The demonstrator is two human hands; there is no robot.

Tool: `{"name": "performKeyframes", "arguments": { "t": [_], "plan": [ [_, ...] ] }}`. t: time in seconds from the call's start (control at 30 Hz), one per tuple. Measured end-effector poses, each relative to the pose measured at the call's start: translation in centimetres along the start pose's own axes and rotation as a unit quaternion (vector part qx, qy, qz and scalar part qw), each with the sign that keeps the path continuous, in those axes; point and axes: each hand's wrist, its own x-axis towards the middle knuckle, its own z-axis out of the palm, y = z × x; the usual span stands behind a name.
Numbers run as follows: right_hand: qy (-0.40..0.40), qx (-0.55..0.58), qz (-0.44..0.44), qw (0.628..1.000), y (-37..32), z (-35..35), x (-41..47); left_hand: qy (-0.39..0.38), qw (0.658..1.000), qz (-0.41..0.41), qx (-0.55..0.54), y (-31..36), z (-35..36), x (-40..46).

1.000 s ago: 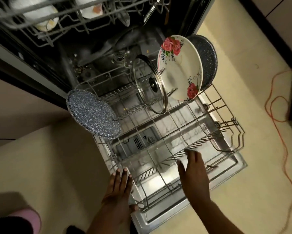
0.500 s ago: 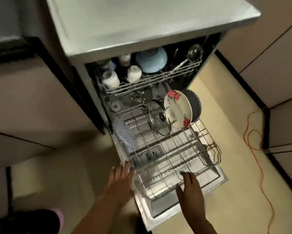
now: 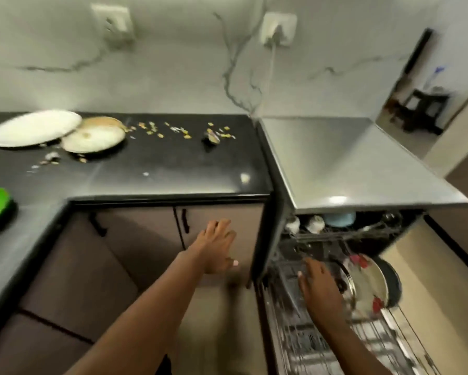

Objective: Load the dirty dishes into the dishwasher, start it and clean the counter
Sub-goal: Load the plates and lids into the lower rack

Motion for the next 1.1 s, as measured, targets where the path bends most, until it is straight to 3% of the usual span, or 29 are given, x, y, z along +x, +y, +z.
{"name": "performKeyframes", "arguments": {
  "t": [0.17, 0.47, 0.7, 0.97, 1.1],
  "plan": [
    [-0.026, 0.014, -0.102, 0.994, -7.8, 2.9, 2.2, 0.027, 0.992, -0.116, -0.031, -8.4, -1.4, -7.5],
    [-0.074, 0.027, -0.236, 0.969, -19.5, 6.2, 7.0, 0.076, 0.941, -0.323, -0.066, -20.0, -2.7, -15.7],
    [-0.09, 0.051, -0.298, 0.949, -27.1, 11.8, 13.2, 0.142, 0.915, -0.367, -0.09, -26.5, -2.3, -15.5],
    [-0.134, 0.105, -0.359, 0.918, -36.1, 19.6, 22.5, 0.146, 0.878, -0.446, -0.09, -37.6, -3.9, -9.2],
    [-0.156, 0.118, -0.38, 0.904, -39.5, 23.1, 26.8, 0.101, 0.861, -0.486, -0.11, -42.6, -4.8, -5.7]
  ]
}}
